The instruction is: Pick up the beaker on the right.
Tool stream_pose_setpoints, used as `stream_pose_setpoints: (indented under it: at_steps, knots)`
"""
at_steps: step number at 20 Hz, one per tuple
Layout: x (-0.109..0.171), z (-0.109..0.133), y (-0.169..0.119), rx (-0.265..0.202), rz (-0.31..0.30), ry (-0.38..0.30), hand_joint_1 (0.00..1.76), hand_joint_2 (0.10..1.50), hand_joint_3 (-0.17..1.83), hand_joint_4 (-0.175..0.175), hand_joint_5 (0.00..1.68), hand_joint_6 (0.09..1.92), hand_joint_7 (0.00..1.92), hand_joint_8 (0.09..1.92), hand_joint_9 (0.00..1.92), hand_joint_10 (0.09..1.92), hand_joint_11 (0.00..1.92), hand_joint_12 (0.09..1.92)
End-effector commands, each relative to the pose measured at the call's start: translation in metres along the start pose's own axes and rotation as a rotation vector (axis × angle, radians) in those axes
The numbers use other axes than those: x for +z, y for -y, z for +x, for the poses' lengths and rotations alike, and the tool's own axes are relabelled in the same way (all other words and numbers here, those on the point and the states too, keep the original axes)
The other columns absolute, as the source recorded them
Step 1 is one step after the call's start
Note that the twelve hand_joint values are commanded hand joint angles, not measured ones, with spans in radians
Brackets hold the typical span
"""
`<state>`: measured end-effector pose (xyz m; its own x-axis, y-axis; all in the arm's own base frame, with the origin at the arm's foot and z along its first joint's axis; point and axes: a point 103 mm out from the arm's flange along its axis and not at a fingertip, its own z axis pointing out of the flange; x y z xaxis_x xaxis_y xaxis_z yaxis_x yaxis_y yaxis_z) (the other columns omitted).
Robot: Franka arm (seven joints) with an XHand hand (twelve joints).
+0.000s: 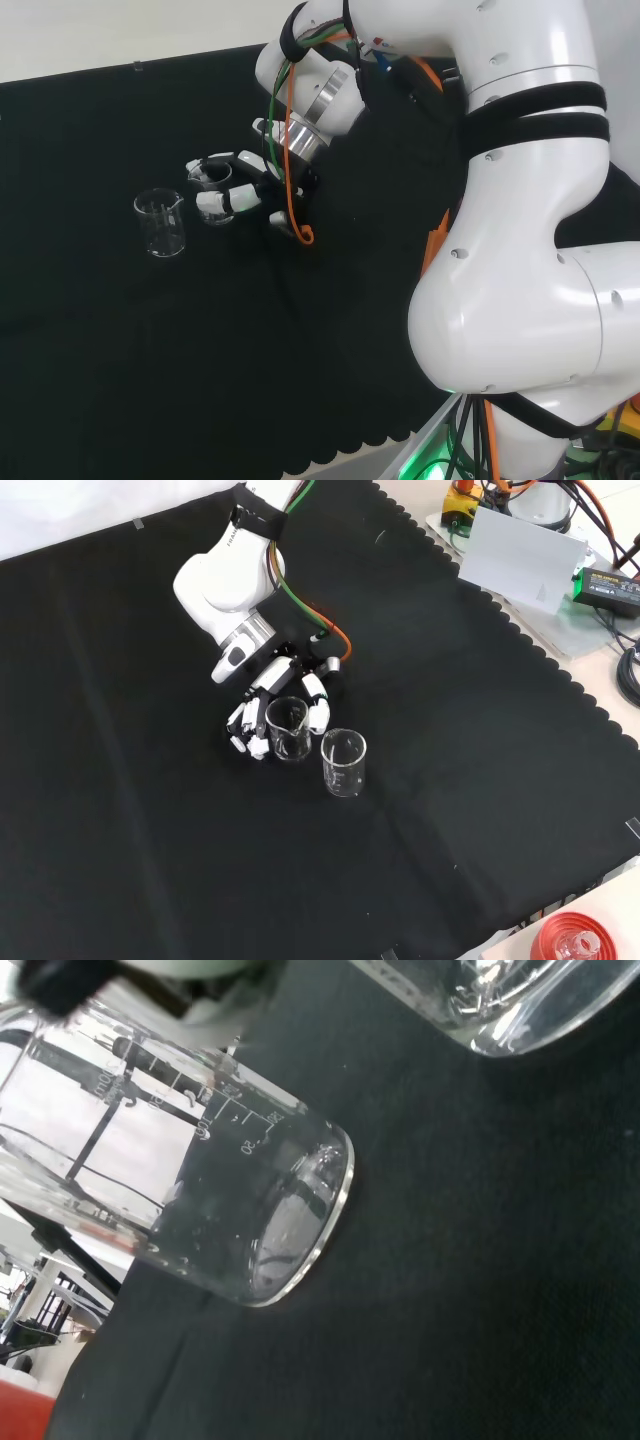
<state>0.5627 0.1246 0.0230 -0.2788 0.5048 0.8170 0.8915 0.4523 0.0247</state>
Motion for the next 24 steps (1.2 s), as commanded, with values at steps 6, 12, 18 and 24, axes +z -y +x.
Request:
stream_pose_setpoints:
  at_steps: [6,12,18,24]
  knots:
    - [-0.002,0.002,0.004,0.038,-0.098,0.003,1.06,0.89,0.27,0.152,1.08,0.75,1.04,0.5,0.84,0.55,0.07,1.38]
    - [-0.014,0.007,0.004,0.039,-0.117,0.062,1.1,0.95,0.13,0.175,1.22,0.61,1.47,0.22,1.09,0.41,0.18,1.35]
    - [-0.034,0.014,0.003,0.012,-0.136,0.133,1.11,0.92,0.14,0.175,1.27,0.53,1.7,0.1,1.26,0.32,0.26,1.33]
    - [-0.052,0.018,0.005,0.001,-0.124,0.209,1.11,0.91,0.16,0.175,1.29,0.49,1.76,0.09,1.33,0.28,0.28,1.33]
